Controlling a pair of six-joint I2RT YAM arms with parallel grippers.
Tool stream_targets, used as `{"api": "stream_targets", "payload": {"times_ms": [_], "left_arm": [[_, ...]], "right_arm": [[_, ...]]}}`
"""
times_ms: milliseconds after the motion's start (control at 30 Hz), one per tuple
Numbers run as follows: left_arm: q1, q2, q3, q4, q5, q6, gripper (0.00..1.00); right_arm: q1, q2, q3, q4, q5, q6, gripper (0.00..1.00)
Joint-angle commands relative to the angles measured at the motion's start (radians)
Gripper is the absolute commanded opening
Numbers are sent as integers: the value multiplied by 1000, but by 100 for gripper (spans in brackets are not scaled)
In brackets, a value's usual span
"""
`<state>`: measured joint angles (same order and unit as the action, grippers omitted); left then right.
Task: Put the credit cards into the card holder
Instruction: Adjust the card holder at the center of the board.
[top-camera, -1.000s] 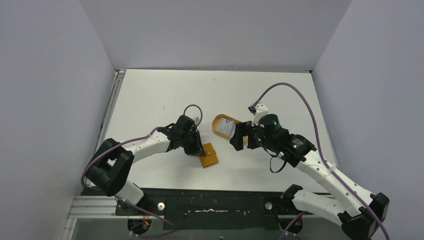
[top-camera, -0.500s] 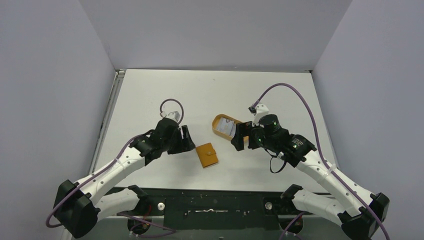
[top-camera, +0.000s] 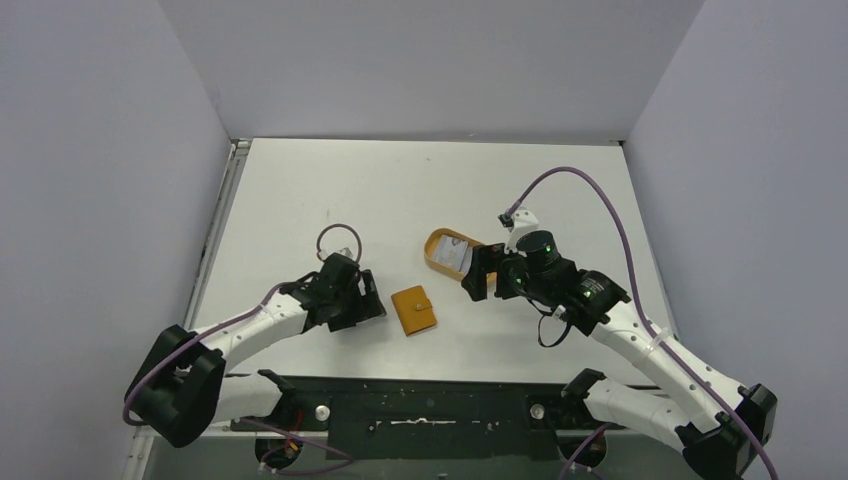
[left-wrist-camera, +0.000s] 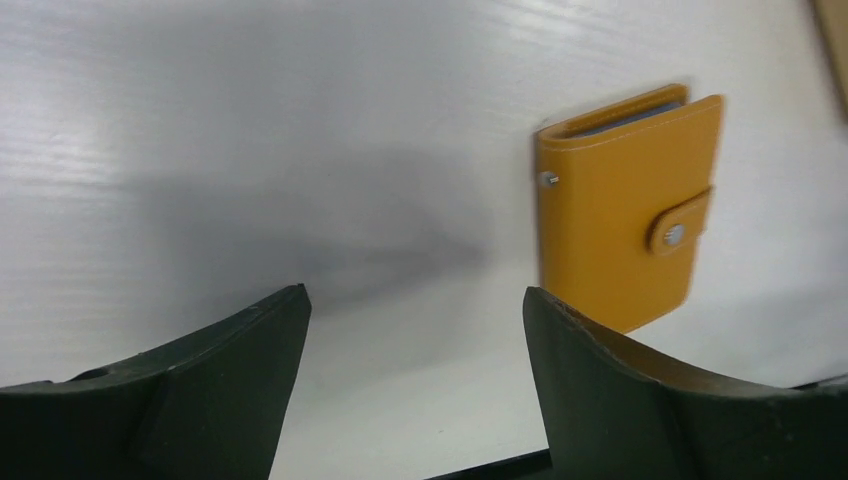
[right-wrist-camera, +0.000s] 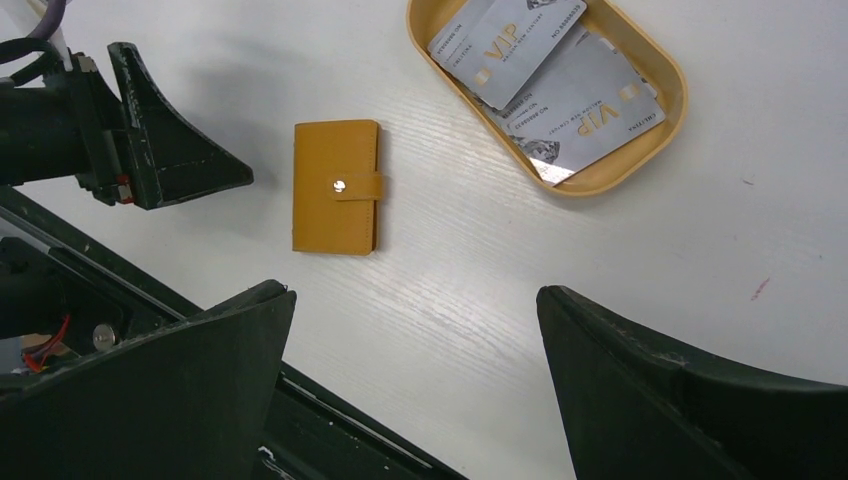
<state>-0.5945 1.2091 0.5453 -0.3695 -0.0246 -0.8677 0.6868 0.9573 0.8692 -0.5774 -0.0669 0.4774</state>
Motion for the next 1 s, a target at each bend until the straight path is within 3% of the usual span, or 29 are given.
{"api": "stream_targets", "payload": {"times_ms": [0, 200, 600, 967], "left_arm": [[7, 90, 30, 203, 111, -9, 76], [4, 226, 75, 299, 256, 7, 63], [-22, 296, 134, 317, 291, 45, 47], [-54, 357, 194, 301, 282, 87, 44]], "right_arm": [[2, -6, -4, 60, 17, 25, 98], [3, -27, -9, 48, 57, 46, 98], [3, -65, -27, 48, 109, 46, 99], [2, -105, -48, 32, 104, 35, 99]]}}
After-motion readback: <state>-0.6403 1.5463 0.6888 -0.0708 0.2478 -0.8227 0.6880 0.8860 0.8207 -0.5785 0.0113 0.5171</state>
